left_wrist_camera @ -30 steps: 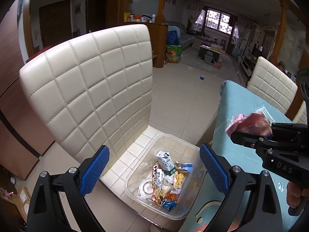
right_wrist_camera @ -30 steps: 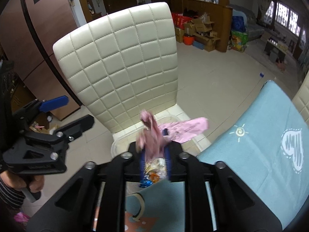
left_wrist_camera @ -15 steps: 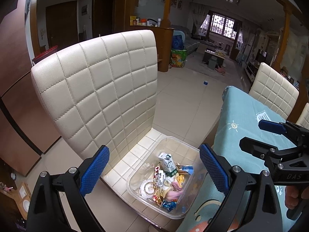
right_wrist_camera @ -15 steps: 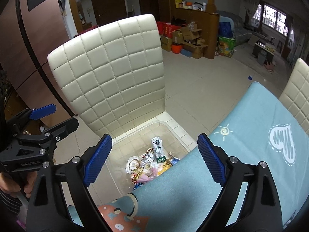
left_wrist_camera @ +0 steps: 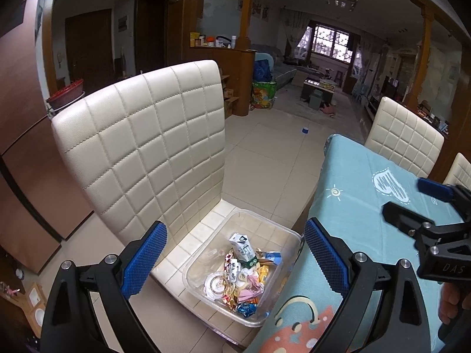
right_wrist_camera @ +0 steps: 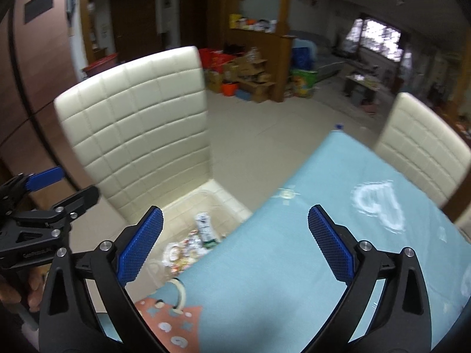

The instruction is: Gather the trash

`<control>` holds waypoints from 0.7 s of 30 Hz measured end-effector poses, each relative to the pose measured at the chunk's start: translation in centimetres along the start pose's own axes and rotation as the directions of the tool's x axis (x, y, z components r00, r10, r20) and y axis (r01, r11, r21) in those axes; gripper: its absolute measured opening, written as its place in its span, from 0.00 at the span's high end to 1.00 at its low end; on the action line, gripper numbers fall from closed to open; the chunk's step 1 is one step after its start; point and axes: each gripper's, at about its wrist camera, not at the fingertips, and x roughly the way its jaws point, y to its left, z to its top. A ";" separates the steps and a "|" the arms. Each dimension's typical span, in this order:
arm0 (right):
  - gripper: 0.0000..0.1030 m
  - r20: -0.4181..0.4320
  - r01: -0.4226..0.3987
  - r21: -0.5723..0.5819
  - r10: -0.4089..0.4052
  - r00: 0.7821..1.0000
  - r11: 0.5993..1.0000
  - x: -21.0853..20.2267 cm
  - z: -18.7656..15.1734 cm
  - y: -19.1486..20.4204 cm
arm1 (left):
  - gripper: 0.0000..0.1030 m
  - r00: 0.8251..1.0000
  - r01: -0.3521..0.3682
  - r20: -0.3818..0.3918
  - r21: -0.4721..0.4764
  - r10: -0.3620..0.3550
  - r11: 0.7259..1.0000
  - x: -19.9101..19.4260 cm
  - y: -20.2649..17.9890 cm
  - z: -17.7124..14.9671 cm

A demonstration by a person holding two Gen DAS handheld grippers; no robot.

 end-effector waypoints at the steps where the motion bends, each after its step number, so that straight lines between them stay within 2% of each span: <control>1: 0.04 0.002 0.026 0.004 -0.026 1.000 1.000 -0.5 -0.1 -0.2 | 0.11 1.000 -0.006 -0.004 -0.007 0.006 1.000 -0.3 -0.2 0.0; 4: 0.03 0.023 0.119 0.017 -0.120 0.993 0.993 -2.7 -0.5 -0.7 | 0.11 1.000 0.014 0.011 -0.021 -0.014 1.000 -1.5 -0.9 -0.2; 8: 0.03 0.051 0.204 0.050 -0.207 0.977 0.978 -6.2 -0.9 -1.7 | 0.11 0.998 0.041 0.043 0.021 -0.042 0.999 -3.5 -2.8 0.1; 15: 0.03 0.060 0.236 0.161 -0.248 0.967 0.958 -11.3 -1.8 -3.6 | 0.11 0.989 0.063 0.124 0.097 -0.075 0.993 -7.2 -6.1 1.0; 21: 0.03 0.072 0.297 0.201 -0.316 0.946 0.934 -14.1 -2.5 -4.4 | 0.11 0.978 0.063 0.186 0.145 -0.089 0.987 -9.6 -7.9 1.0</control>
